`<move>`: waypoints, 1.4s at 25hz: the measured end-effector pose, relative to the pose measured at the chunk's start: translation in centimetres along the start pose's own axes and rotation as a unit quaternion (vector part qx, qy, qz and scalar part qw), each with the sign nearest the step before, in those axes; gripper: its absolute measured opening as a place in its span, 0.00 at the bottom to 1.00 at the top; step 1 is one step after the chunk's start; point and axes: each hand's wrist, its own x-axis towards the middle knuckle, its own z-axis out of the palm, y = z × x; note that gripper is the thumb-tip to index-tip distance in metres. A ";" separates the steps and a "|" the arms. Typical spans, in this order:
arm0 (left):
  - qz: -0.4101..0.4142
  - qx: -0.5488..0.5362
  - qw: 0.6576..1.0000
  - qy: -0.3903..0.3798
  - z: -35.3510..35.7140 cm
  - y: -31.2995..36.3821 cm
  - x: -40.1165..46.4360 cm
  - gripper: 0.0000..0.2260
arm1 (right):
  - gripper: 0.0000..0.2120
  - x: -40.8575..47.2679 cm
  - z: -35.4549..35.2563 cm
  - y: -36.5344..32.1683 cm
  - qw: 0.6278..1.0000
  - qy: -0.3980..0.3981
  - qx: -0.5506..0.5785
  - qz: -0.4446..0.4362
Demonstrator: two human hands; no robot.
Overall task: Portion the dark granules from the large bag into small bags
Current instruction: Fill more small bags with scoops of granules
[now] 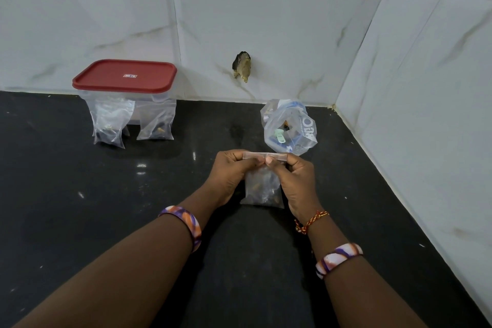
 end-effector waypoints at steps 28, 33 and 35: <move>0.136 0.418 0.838 0.323 -12.0 4.0 1.0 0.20 | 0.12 6.5 19.2 -1.2 0.979 -0.162 -0.124 -0.031; 0.184 0.407 0.863 0.238 -7.8 4.5 1.3 0.15 | 0.08 4.8 12.7 -3.9 0.956 -0.087 -0.206 -0.191; 0.186 0.400 0.881 0.168 -4.8 4.6 1.9 0.14 | 0.11 3.9 8.1 -5.0 0.907 0.007 -0.282 -0.314</move>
